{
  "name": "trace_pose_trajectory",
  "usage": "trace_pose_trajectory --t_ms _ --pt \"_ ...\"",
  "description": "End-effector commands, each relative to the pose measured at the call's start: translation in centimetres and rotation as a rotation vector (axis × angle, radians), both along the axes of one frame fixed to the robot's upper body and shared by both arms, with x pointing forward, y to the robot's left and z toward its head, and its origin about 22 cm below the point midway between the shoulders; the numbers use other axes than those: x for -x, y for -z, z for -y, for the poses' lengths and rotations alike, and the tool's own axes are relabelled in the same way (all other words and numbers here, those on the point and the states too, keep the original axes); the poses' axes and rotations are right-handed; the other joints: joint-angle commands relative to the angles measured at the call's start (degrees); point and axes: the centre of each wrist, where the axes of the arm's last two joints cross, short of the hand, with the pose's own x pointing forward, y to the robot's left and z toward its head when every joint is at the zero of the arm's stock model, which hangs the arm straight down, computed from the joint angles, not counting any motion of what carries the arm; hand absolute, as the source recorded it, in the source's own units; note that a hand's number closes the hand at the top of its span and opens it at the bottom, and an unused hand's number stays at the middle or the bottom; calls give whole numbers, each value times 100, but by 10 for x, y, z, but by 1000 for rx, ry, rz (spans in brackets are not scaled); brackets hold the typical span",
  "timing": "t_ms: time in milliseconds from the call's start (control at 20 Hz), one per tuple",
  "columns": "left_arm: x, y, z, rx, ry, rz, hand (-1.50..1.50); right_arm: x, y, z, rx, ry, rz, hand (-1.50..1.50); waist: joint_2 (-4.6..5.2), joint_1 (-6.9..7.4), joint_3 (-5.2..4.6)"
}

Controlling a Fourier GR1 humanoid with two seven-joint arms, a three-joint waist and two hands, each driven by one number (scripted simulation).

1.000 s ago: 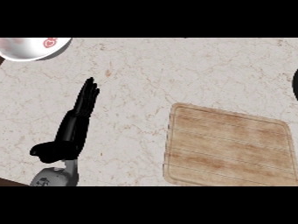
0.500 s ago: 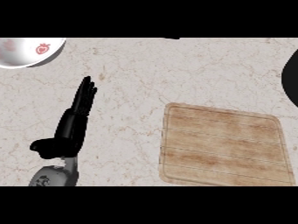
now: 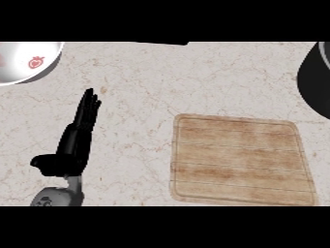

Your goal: Pick the pear from the cutting board and place it in the pot

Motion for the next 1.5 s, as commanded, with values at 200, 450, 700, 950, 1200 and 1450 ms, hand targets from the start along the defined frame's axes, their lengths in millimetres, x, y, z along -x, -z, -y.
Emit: trace_pose_trajectory --t_ms 200,450,700,950,1200,1450 --pt "15 4 -28 -13 -32 -5 0 7 51 7 -185 178 126 150 -78 -152 4" --pt "10 -6 -13 17 -38 -7 0 27 85 40 -294 230 134 150 -80 -236 13" --pt "12 -2 -10 -2 -33 -21 0 33 104 38 -468 379 184 -150 -64 -212 13" --pt "10 -4 -11 18 -63 3 0 36 119 30 -479 192 339 -150 -121 -313 5" --pt "18 8 -19 9 -53 -21 0 45 68 56 -180 71 690 -150 -140 -351 3" --pt "18 4 -32 -13 -60 -21 0 52 88 39 -47 61 919 -150 -153 -357 -2"
